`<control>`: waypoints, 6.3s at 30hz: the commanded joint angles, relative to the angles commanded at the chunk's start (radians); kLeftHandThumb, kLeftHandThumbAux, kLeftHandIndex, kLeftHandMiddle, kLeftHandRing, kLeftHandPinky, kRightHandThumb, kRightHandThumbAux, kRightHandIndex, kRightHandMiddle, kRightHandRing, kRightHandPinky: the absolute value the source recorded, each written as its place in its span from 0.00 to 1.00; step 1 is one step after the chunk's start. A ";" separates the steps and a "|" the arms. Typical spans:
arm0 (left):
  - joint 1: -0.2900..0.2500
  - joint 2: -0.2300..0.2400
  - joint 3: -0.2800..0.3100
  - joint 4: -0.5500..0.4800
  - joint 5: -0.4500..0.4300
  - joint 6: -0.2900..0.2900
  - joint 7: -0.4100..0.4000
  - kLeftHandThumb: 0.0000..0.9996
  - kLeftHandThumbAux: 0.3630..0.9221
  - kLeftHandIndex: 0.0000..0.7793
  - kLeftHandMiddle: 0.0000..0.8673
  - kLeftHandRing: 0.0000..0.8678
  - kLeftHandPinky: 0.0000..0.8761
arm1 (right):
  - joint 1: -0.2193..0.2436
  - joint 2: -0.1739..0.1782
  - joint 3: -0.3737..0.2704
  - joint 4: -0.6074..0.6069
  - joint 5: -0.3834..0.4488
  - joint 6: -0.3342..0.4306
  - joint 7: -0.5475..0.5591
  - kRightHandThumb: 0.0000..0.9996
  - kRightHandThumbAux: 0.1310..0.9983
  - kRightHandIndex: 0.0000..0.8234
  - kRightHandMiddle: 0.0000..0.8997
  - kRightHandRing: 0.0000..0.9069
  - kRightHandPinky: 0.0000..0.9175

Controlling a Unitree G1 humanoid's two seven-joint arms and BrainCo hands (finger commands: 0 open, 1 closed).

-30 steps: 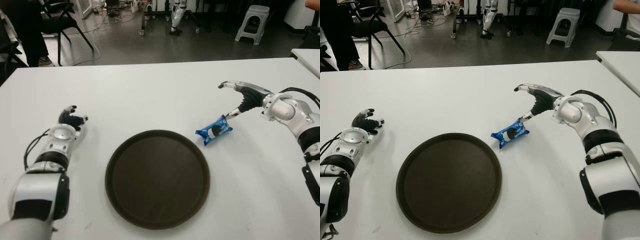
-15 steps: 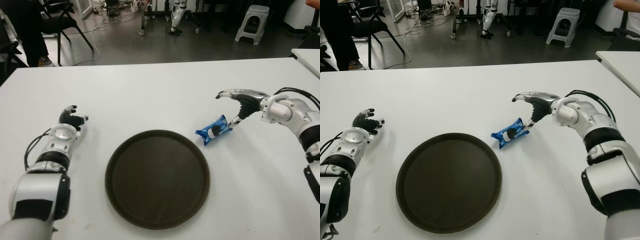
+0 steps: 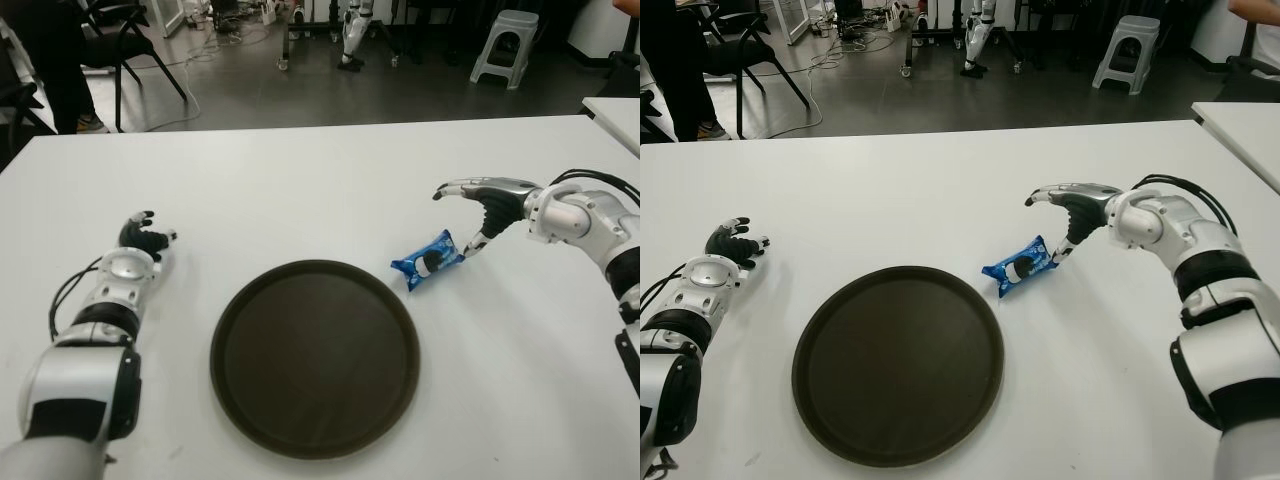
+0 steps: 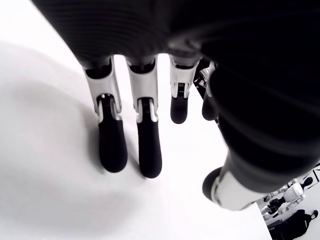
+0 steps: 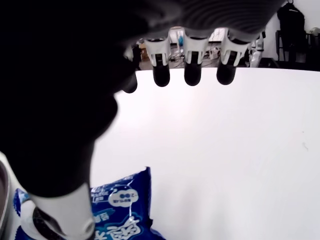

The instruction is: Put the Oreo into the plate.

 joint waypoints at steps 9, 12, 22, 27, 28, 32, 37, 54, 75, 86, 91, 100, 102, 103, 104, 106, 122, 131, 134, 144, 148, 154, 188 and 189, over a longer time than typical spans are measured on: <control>-0.002 -0.001 -0.013 -0.002 0.007 0.005 0.003 0.18 0.70 0.11 0.14 0.16 0.15 | 0.007 0.007 0.029 -0.017 -0.031 0.006 0.001 0.00 0.83 0.00 0.00 0.00 0.02; -0.002 -0.001 -0.013 -0.003 0.006 0.004 0.002 0.18 0.70 0.11 0.14 0.16 0.15 | 0.006 0.008 0.034 -0.018 -0.030 0.008 0.002 0.00 0.82 0.00 0.00 0.00 0.01; -0.007 -0.001 -0.019 -0.002 0.010 0.012 0.001 0.20 0.70 0.09 0.13 0.15 0.14 | 0.006 0.012 0.043 -0.020 -0.034 0.008 0.004 0.00 0.80 0.01 0.00 0.00 0.01; -0.010 -0.003 -0.020 -0.005 0.005 0.019 -0.008 0.20 0.71 0.09 0.12 0.15 0.14 | 0.003 0.015 0.058 -0.026 -0.048 0.007 -0.003 0.00 0.81 0.01 0.01 0.00 0.02; -0.010 -0.004 -0.020 -0.005 0.004 0.019 -0.008 0.20 0.71 0.09 0.12 0.15 0.14 | 0.002 0.016 0.060 -0.027 -0.049 0.008 -0.003 0.00 0.81 0.01 0.01 0.00 0.02; -0.007 -0.004 -0.016 -0.006 -0.001 0.011 -0.005 0.20 0.72 0.09 0.13 0.15 0.15 | 0.003 0.016 0.066 -0.035 -0.048 0.008 0.004 0.00 0.81 0.01 0.00 0.00 0.02; -0.006 -0.006 -0.014 -0.008 -0.003 0.009 -0.003 0.22 0.71 0.10 0.14 0.16 0.16 | 0.002 0.019 0.065 -0.040 -0.040 0.008 0.025 0.00 0.81 0.00 0.00 0.00 0.02; -0.009 -0.005 -0.026 -0.008 0.004 0.013 -0.007 0.18 0.73 0.11 0.15 0.18 0.18 | 0.006 0.041 0.052 -0.049 -0.019 0.006 0.060 0.00 0.83 0.00 0.00 0.01 0.04; -0.010 -0.008 -0.014 -0.008 -0.007 0.012 -0.003 0.20 0.73 0.14 0.16 0.19 0.18 | 0.015 0.070 0.055 -0.043 -0.024 0.001 0.049 0.00 0.87 0.01 0.01 0.01 0.05; -0.013 -0.006 -0.032 -0.008 0.009 0.023 -0.003 0.16 0.71 0.12 0.16 0.18 0.16 | 0.013 0.079 0.061 -0.047 -0.033 0.016 0.056 0.00 0.88 0.00 0.01 0.00 0.04; -0.013 -0.005 -0.029 -0.008 0.005 0.021 -0.011 0.16 0.73 0.10 0.15 0.17 0.15 | 0.010 0.082 0.068 -0.041 -0.041 0.012 0.044 0.00 0.89 0.00 0.00 0.01 0.04; -0.014 -0.005 -0.026 -0.009 0.002 0.023 -0.018 0.15 0.77 0.10 0.12 0.14 0.12 | 0.010 0.092 0.068 -0.019 -0.038 0.024 0.041 0.00 0.88 0.00 0.01 0.00 0.04; -0.015 -0.005 -0.026 -0.009 0.002 0.025 -0.017 0.15 0.77 0.10 0.11 0.13 0.12 | 0.011 0.091 0.066 -0.020 -0.035 0.022 0.041 0.00 0.88 0.00 0.01 0.00 0.04; -0.015 -0.005 -0.026 -0.009 0.002 0.026 -0.017 0.15 0.77 0.10 0.11 0.13 0.11 | 0.011 0.091 0.065 -0.021 -0.034 0.022 0.041 0.00 0.88 0.00 0.00 0.00 0.04; -0.015 -0.005 -0.027 -0.009 0.003 0.026 -0.017 0.15 0.77 0.10 0.11 0.13 0.11 | 0.011 0.091 0.065 -0.021 -0.033 0.021 0.042 0.00 0.88 0.00 0.00 0.00 0.04; -0.015 -0.004 -0.030 -0.009 0.006 0.026 -0.016 0.15 0.76 0.10 0.11 0.13 0.11 | 0.009 0.090 0.063 -0.025 -0.030 0.022 0.049 0.00 0.88 0.00 0.00 0.00 0.04; -0.008 -0.004 -0.026 -0.010 0.005 0.009 0.001 0.19 0.71 0.11 0.15 0.17 0.16 | 0.023 0.101 0.059 -0.019 -0.027 0.056 0.044 0.00 0.89 0.00 0.01 0.00 0.05; -0.010 -0.004 -0.032 -0.008 0.011 0.019 -0.001 0.20 0.69 0.10 0.14 0.16 0.14 | 0.029 0.111 0.068 -0.014 -0.038 0.094 0.041 0.00 0.85 0.00 0.01 0.00 0.04; -0.010 -0.002 -0.033 -0.008 0.012 0.021 -0.002 0.20 0.68 0.09 0.13 0.15 0.13 | 0.029 0.114 0.071 -0.012 -0.039 0.099 0.044 0.00 0.84 0.00 0.00 0.00 0.04; -0.013 -0.001 -0.038 -0.007 0.015 0.026 -0.011 0.18 0.73 0.09 0.13 0.15 0.13 | 0.036 0.117 0.088 0.004 -0.048 0.082 0.018 0.00 0.82 0.00 0.00 0.00 0.02; -0.008 0.000 -0.030 -0.005 0.007 0.017 -0.015 0.20 0.75 0.10 0.13 0.15 0.14 | 0.033 0.118 0.094 0.017 -0.048 0.075 0.014 0.00 0.82 0.00 0.00 0.00 0.01; -0.004 -0.001 -0.013 -0.006 -0.006 0.003 -0.016 0.24 0.73 0.11 0.15 0.18 0.20 | 0.033 0.119 0.101 0.021 -0.046 0.074 0.006 0.00 0.83 0.00 0.00 0.00 0.02; -0.001 -0.002 -0.001 -0.002 0.003 0.005 -0.007 0.23 0.72 0.10 0.13 0.15 0.16 | 0.049 0.133 0.140 0.037 -0.060 0.108 -0.017 0.00 0.84 0.00 0.00 0.00 0.01; -0.001 -0.002 -0.002 -0.002 0.004 0.005 -0.005 0.24 0.72 0.11 0.13 0.15 0.16 | 0.049 0.134 0.141 0.040 -0.060 0.108 -0.020 0.00 0.83 0.00 0.00 0.00 0.01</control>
